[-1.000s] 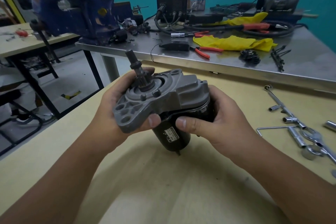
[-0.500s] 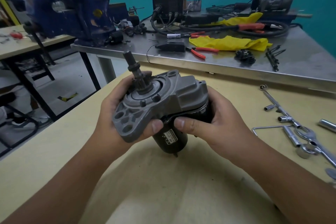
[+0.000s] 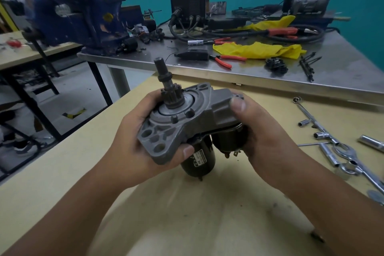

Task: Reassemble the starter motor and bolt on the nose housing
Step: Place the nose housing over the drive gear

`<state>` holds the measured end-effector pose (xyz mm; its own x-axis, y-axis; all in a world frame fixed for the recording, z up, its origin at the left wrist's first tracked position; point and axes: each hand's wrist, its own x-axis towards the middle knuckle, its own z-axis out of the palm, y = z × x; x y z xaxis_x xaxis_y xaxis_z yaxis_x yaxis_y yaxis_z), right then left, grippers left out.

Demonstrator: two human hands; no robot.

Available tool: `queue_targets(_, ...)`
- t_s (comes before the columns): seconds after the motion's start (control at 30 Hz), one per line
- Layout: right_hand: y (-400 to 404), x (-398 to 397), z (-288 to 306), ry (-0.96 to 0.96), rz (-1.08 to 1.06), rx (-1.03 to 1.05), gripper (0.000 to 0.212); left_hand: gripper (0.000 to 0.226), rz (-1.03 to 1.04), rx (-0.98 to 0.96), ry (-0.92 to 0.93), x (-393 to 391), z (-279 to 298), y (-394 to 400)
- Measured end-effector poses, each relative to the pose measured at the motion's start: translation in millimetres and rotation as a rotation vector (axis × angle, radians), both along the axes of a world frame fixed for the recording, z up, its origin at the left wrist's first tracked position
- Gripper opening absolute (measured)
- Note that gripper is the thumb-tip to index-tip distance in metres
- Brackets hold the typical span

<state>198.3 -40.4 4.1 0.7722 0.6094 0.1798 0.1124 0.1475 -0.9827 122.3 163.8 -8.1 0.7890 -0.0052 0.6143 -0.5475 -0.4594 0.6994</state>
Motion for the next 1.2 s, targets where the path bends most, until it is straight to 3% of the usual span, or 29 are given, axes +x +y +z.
queue_targets(0.1, 7.8, -3.9, 2.4, 0.049, -0.088, -0.048, 0.066, 0.108, -0.240, -0.051, 0.085, 0.9, -4.2, 9.8)
queue_targets(0.2, 13.0, -7.9, 3.6, 0.121, -0.155, 0.004, 0.058, 0.130, -0.736, -0.468, 0.356, -4.6, 3.1, 13.5)
queue_targets(0.27, 13.8, -9.0, 4.6, 0.160, -0.165, 0.036, 0.042, 0.113, -0.906, -0.869, 0.499, -5.2, 11.1, 11.4)
queue_targets(0.3, 14.6, -9.0, 5.1, 0.174, -0.162, 0.043, 0.037, 0.098, -0.846, -0.994, 0.568, -3.7, 12.1, 10.2)
queue_targets(0.37, 16.8, -8.3, 5.9, 0.185, -0.160, 0.051, 0.035, 0.068, -0.509, -0.954, 0.652, -1.0, 8.7, 3.6)
queue_targets(0.43, 18.7, -7.1, 6.0, 0.187, -0.181, 0.041, 0.039, 0.055, -0.342, -0.940, 0.676, -1.2, 7.3, -1.6)
queue_targets(0.7, 15.7, -4.8, 2.0, 0.184, -0.188, 0.020, 0.035, 0.042, -0.365, -0.950, 0.543, -2.0, 6.6, -7.0)
queue_targets(0.83, 14.1, -2.2, 1.0, 0.191, -0.197, 0.001, 0.042, 0.030, -0.275, -0.894, 0.485, 0.9, 4.7, -15.2)
queue_targets(0.93, 14.4, -0.2, -0.5, 0.209, -0.215, 0.001, 0.062, 0.035, -0.236, -0.886, 0.395, 4.0, -4.6, -25.0)
queue_targets(1.0, 15.0, -0.2, -0.9, 0.217, -0.212, 0.011, 0.058, 0.043, -0.256, -0.898, 0.309, 4.9, -9.7, -27.2)
queue_targets(1.07, 15.4, -1.0, 0.8, 0.221, -0.197, 0.021, 0.048, 0.091, -0.294, -0.850, 0.218, 6.5, -13.3, -26.1)
queue_targets(1.13, 15.8, -1.2, 2.5, 0.207, -0.185, -0.007, 0.055, 0.111, -0.274, -0.682, 0.111, 6.9, -15.9, -26.2)
queue_targets(1.2, 14.2, -1.2, 4.5, 0.194, -0.173, -0.044, 0.067, 0.111, -0.214, -0.457, 0.030, 7.9, -17.4, -28.8)
